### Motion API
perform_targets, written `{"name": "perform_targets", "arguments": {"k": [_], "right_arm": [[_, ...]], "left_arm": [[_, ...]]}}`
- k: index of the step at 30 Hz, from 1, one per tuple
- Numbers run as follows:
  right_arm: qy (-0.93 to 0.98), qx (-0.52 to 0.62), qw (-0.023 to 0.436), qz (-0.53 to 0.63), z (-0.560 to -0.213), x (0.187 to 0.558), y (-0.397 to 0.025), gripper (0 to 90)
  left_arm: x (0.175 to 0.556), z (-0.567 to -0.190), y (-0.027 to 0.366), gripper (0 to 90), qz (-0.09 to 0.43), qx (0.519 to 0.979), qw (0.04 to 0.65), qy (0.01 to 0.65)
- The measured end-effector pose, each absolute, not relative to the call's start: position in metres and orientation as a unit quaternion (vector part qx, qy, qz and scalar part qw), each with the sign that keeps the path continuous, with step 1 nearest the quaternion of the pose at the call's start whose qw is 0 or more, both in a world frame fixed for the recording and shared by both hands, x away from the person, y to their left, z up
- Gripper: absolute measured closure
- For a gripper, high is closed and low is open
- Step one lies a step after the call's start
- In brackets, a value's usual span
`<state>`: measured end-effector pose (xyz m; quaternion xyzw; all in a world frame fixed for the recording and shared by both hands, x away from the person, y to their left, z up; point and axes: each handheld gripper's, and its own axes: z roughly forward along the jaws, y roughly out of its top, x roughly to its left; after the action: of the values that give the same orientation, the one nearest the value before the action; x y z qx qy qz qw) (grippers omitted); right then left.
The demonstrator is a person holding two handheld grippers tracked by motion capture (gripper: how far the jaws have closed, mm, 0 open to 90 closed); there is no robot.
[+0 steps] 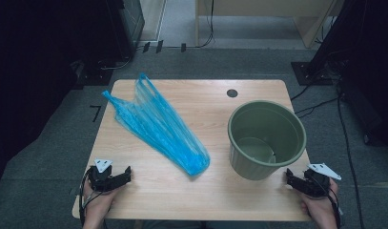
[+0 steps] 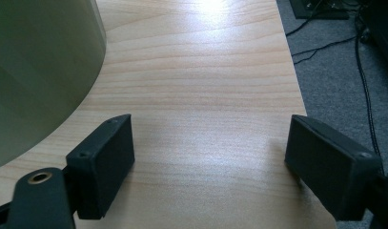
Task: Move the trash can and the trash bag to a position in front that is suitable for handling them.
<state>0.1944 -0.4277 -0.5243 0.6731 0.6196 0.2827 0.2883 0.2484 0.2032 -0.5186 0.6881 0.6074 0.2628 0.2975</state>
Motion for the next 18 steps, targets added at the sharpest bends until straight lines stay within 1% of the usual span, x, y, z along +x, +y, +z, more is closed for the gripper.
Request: {"name": "perform_targets", "arguments": {"k": [1,3,6,7,10,12,13,14,15,16,18], "right_arm": [[0.620,0.673,0.288,0.283,-0.524,0.194,-0.428,19.4],[0.613,0.674,0.300,0.282,-0.523,0.192,-0.427,32.8],[0.596,0.673,0.321,0.298,-0.517,0.189,-0.428,43.7],[0.591,0.672,0.311,0.320,-0.512,0.190,-0.430,45.0],[0.584,0.670,0.313,0.333,-0.506,0.192,-0.431,46.6],[0.579,0.660,0.333,0.344,-0.499,0.201,-0.433,46.9],[0.579,0.660,0.333,0.344,-0.499,0.201,-0.433,46.9],[0.567,0.657,0.357,0.345,-0.493,0.210,-0.437,46.9],[0.561,0.657,0.363,0.350,-0.491,0.214,-0.438,46.9],[0.561,0.657,0.363,0.350,-0.491,0.214,-0.438,46.9],[0.545,0.660,0.365,0.366,-0.485,0.226,-0.443,48.4]], "left_arm": [[0.249,-0.519,0.203,8.3,0.263,0.688,0.297,0.607],[0.248,-0.519,0.203,8.3,0.263,0.688,0.297,0.607],[0.248,-0.518,0.202,8.4,0.264,0.686,0.296,0.610],[0.249,-0.519,0.201,8.5,0.264,0.686,0.296,0.610],[0.250,-0.518,0.199,8.5,0.264,0.686,0.295,0.611],[0.251,-0.515,0.198,13.9,0.259,0.679,0.303,0.617],[0.251,-0.515,0.198,13.9,0.259,0.679,0.303,0.617],[0.252,-0.514,0.196,13.9,0.253,0.676,0.310,0.619],[0.253,-0.514,0.196,13.9,0.252,0.675,0.312,0.620],[0.254,-0.513,0.194,13.9,0.254,0.675,0.314,0.617],[0.255,-0.511,0.191,13.9,0.255,0.675,0.318,0.615]]}}
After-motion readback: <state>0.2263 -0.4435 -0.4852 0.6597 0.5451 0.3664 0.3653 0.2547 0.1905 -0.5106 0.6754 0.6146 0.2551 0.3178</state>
